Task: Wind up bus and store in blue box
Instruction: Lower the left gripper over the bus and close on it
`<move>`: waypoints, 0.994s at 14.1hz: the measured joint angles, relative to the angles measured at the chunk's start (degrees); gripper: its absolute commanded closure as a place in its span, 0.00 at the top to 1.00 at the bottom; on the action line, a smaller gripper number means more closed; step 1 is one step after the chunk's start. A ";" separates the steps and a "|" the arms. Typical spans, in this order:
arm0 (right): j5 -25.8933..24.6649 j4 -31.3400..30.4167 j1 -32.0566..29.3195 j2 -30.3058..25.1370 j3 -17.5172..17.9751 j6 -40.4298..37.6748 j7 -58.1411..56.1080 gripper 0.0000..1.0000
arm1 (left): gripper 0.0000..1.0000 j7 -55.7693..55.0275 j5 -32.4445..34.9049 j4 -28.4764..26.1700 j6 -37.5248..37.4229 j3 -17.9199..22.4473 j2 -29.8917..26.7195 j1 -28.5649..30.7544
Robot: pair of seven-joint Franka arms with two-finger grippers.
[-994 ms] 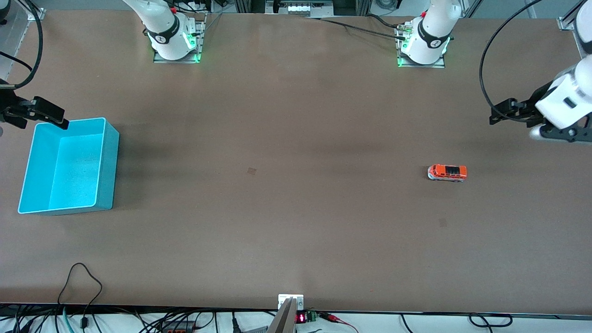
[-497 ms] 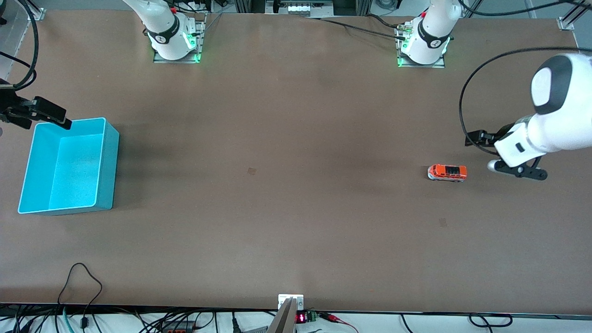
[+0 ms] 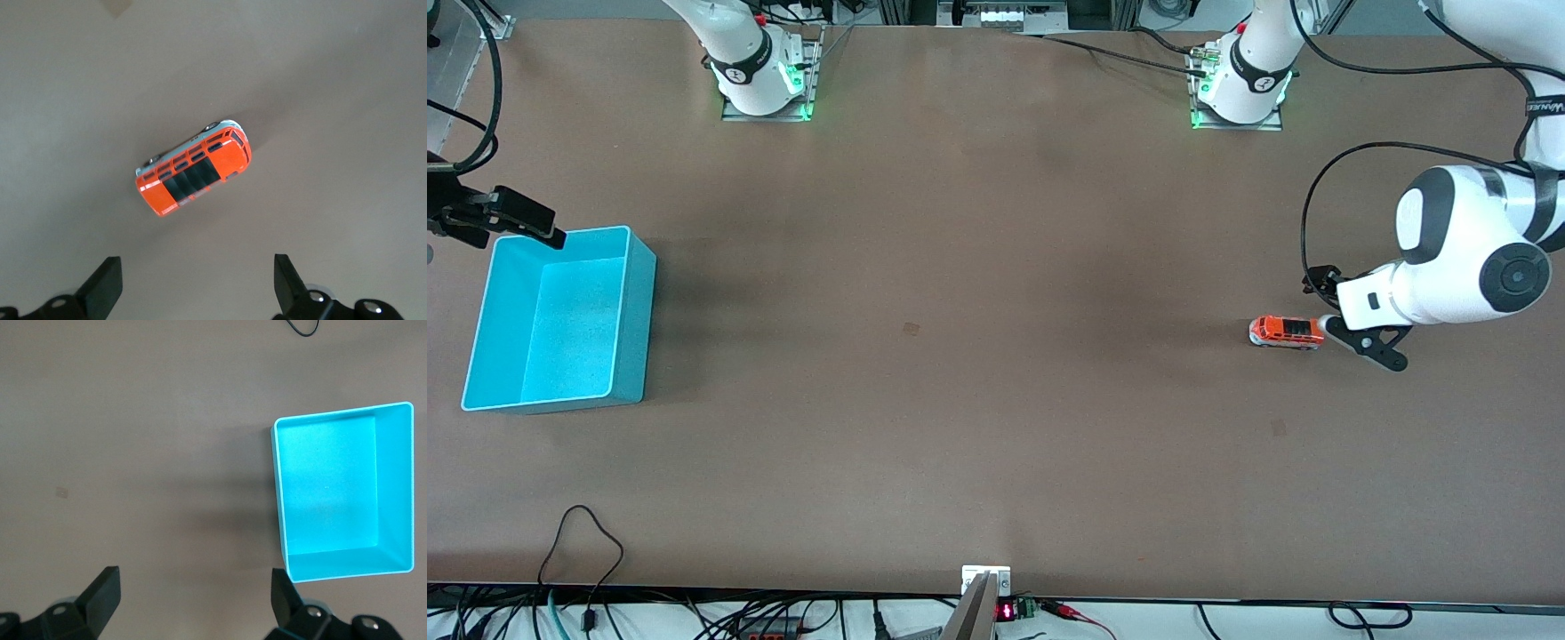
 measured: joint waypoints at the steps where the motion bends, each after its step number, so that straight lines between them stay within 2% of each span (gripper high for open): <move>1: 0.00 -0.19 0.01 0.08 0.00 -0.01 0.00 1.00 | 1.00 3.52 0.65 -0.47 1.78 0.01 0.59 0.06; 7: 0.00 -0.72 0.05 1.16 0.02 -0.52 0.00 1.00 | 1.00 27.89 1.46 -1.45 11.42 0.04 5.20 1.22; 11: 0.00 -0.79 0.02 1.86 0.01 -1.64 0.00 1.00 | 1.00 37.69 1.47 -4.12 17.00 -0.42 6.43 1.27; 14: -0.02 -0.79 0.02 2.30 0.00 -2.23 0.00 1.00 | 1.00 40.77 1.47 -7.08 20.17 -0.83 6.47 1.16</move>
